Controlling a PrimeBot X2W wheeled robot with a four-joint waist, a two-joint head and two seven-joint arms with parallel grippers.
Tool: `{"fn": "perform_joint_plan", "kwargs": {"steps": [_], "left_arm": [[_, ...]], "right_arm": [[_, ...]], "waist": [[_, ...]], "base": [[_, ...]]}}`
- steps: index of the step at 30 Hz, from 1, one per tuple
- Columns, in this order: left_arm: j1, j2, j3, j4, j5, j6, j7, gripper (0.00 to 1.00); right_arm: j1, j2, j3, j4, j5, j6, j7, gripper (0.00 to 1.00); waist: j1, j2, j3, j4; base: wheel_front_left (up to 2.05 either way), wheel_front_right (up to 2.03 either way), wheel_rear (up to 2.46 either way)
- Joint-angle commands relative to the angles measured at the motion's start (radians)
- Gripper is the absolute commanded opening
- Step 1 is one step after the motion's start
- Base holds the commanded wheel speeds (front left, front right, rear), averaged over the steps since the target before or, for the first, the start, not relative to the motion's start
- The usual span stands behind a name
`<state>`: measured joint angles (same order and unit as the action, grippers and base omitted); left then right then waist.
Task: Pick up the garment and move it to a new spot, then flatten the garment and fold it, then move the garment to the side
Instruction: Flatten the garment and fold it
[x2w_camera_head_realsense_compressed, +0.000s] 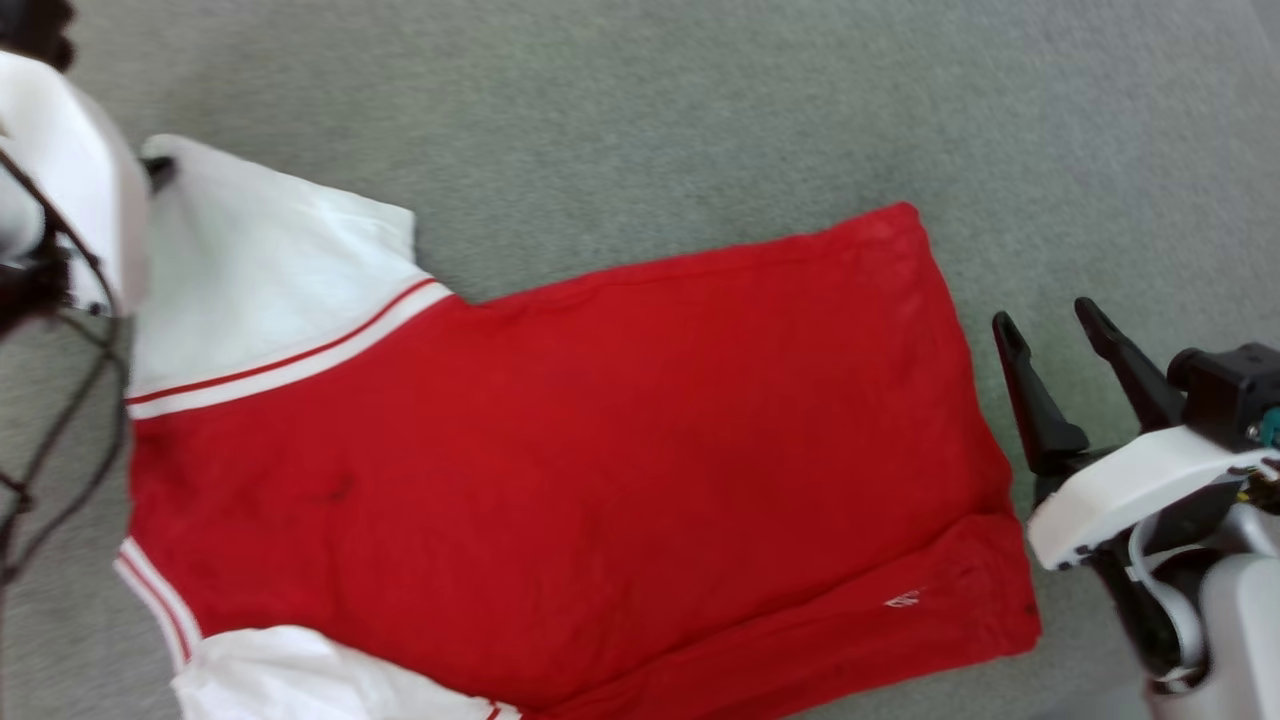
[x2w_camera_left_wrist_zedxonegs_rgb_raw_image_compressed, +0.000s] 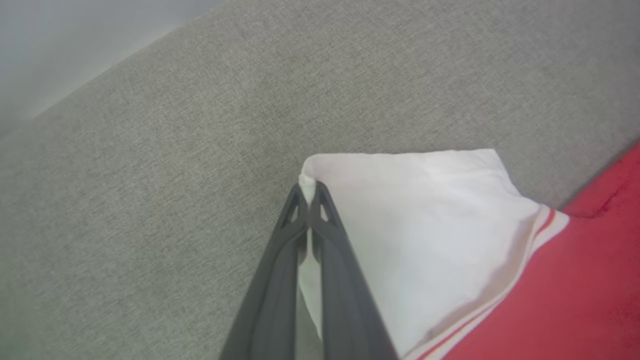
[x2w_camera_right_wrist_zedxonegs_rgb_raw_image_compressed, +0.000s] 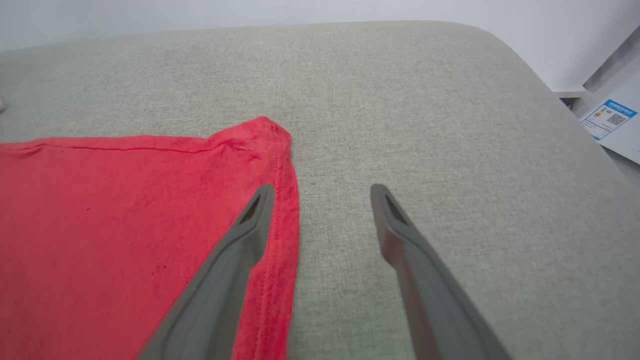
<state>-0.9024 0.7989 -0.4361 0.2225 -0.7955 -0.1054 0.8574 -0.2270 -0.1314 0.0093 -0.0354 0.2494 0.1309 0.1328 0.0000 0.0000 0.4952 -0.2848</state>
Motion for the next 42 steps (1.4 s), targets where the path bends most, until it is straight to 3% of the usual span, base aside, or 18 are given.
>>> {"fn": "perform_joint_plan", "kwargs": {"steps": [1,10,19,27,37,38,39,40,42], "left_arm": [[0.018,-0.016,-0.01,-0.025,0.008,-0.007,-0.039,0.0],[0.055,-0.027,-0.058,-0.172,0.019,-0.021,-0.175,0.0],[0.132,0.012,-0.099,-0.382,0.033,-0.024,-0.256,0.0],[0.189,-0.018,-0.137,-0.52,0.062,-0.013,-0.31,0.0],[0.227,-0.041,-0.189,-0.58,0.087,-0.013,-0.337,0.0],[0.231,-0.045,-0.192,-0.579,0.083,-0.013,-0.339,0.0],[0.234,-0.045,-0.194,-0.577,0.082,-0.014,-0.342,0.0],[0.237,-0.044,-0.196,-0.573,0.083,-0.014,-0.344,0.0],[0.245,-0.041,-0.203,-0.561,0.086,-0.015,-0.35,0.0]], "right_arm": [[-0.005,-0.051,0.011,-0.021,0.004,0.0,0.061,1.0],[-0.081,-0.265,0.075,-0.07,0.08,0.0,0.415,1.0],[-0.228,-0.4,0.135,-0.021,0.116,0.0,0.758,1.0],[-0.302,-0.452,0.178,0.11,0.095,0.0,0.847,1.0],[-0.273,-0.489,0.275,0.224,0.113,0.0,0.898,1.0],[-0.26,-0.489,0.288,0.236,0.122,0.001,0.908,0.56],[-0.247,-0.487,0.299,0.245,0.135,0.001,0.916,0.22],[-0.236,-0.484,0.306,0.253,0.148,0.001,0.92,0.0],[-0.229,-0.486,0.312,0.259,0.162,0.001,0.905,0.0]], "waist": [[0.0,0.0,-0.052,0.054],[0.0,0.0,-0.115,0.157],[0.0,0.0,-0.105,0.268],[0.0,0.0,-0.059,0.355],[0.0,0.0,-0.015,0.42],[0.0,0.0,-0.015,0.423],[0.0,0.0,-0.015,0.425],[0.0,0.0,-0.016,0.427],[0.0,0.0,-0.022,0.426]], "base": [[0.0,0.0,0.0],[0.0,0.0,0.0],[0.0,0.0,0.0],[0.0,0.0,0.0],[0.0,0.0,0.0],[0.0,0.0,0.0],[0.0,0.0,0.0],[0.0,0.0,0.0],[0.0,0.0,0.0]]}}
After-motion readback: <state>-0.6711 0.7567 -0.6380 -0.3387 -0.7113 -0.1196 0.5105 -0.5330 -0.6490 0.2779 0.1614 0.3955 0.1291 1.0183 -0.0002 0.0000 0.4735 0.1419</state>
